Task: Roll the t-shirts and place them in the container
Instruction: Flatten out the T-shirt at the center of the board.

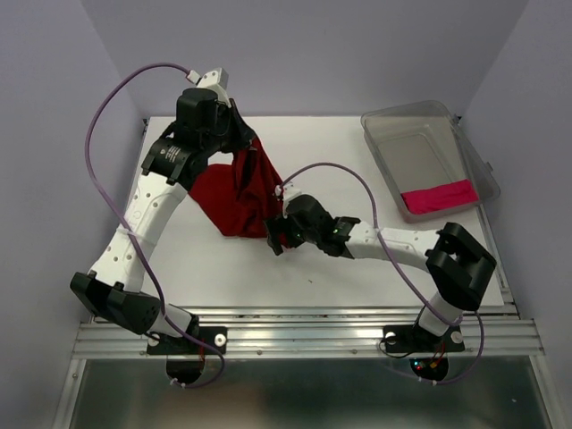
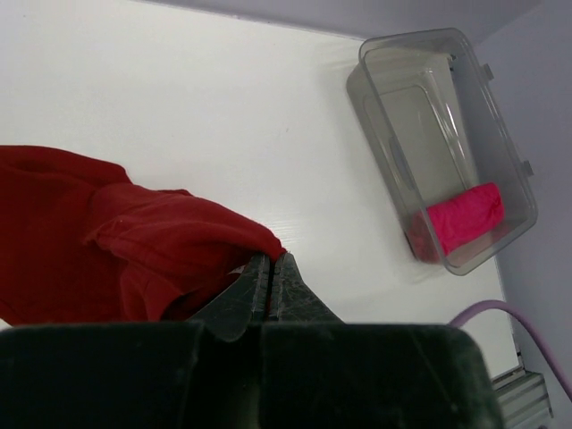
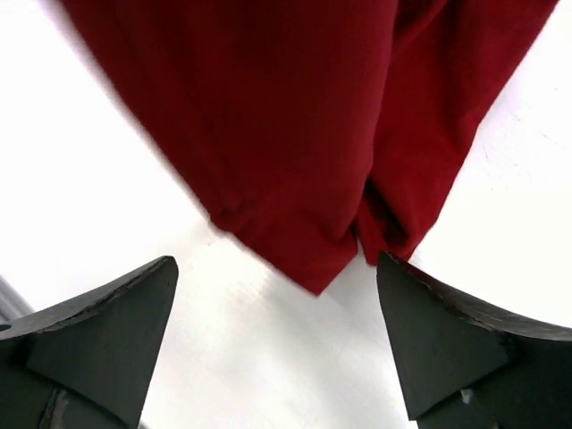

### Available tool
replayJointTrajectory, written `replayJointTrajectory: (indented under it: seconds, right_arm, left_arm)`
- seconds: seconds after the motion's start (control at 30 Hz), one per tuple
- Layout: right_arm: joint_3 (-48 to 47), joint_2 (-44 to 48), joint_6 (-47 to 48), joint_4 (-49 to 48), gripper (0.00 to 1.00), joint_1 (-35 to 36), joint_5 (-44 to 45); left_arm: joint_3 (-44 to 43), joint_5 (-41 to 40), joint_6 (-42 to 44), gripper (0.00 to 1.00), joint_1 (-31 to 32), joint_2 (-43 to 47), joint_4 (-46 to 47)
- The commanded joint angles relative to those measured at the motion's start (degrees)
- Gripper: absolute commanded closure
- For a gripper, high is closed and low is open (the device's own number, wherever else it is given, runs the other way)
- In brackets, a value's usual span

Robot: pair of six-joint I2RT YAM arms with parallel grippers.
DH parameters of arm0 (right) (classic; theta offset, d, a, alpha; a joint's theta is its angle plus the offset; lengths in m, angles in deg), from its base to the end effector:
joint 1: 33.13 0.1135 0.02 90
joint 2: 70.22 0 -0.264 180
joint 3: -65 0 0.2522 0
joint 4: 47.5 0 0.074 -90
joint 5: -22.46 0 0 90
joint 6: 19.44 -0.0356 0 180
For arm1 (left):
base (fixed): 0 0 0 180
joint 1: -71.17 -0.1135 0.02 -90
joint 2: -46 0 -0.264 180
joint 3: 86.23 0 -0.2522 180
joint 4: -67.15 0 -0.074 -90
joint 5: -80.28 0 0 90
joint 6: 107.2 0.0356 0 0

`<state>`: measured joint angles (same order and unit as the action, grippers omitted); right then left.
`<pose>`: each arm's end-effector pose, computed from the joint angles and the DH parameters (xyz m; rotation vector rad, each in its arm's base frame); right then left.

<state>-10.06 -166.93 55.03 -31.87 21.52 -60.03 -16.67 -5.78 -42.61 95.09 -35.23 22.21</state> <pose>0.2191 0.3009 0.2164 -0.6891 2.1597 0.5238 0.2781 -0.1260 0.4678 0.0247 1.8970 -0.6586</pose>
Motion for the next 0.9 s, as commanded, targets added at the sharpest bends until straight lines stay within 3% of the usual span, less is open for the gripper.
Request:
replayJointTrajectory:
  seconds: [0.0, 0.27, 0.47, 0.5, 0.53, 0.57, 0.63, 0.87]
  right_arm:
    - [2.3, 6.9, -2.8, -5.2, 0.01, 2.3, 0.9]
    - [0.6, 0.1, -2.8, -4.1, 0.02, 4.0, 11.7]
    - [-5.2, -6.8, -2.2, -5.5, 0.35, 4.0, 18.5]
    - [-6.7, -7.1, -1.3, -5.5, 0.54, 4.0, 19.6]
    - [-6.7, -7.3, -0.6, -5.5, 0.60, 4.0, 19.6]
    - [-7.7, -6.7, 0.1, -5.5, 0.82, 4.0, 19.3]
    - [-8.5, -5.5, 1.4, -5.5, 0.99, 4.0, 18.3]
    - [-13.8, 2.0, 3.5, 0.5, 0.99, 4.5, 5.2]
  left_arm:
    - [-3.4, -1.4, 1.3, 1.00, 0.1, 2.0, 1.9]
    - [-2.2, -0.3, 0.4, 1.00, 0.0, 3.2, 2.9]
    - [-2.5, -0.5, 0.4, 1.00, 0.1, 4.4, 2.4]
    - [-2.5, -0.6, 0.4, 1.00, 0.1, 4.9, 2.4]
    - [-2.5, -0.7, 0.4, 1.00, 0.1, 5.2, 2.4]
    - [-2.6, -1.4, 0.5, 1.00, 0.0, 5.3, 2.2]
    - [-3.0, -2.4, 1.0, 1.00, -0.5, 5.9, 1.9]
    - [-8.3, -6.6, 1.6, 1.00, -7.8, 6.5, 0.5]
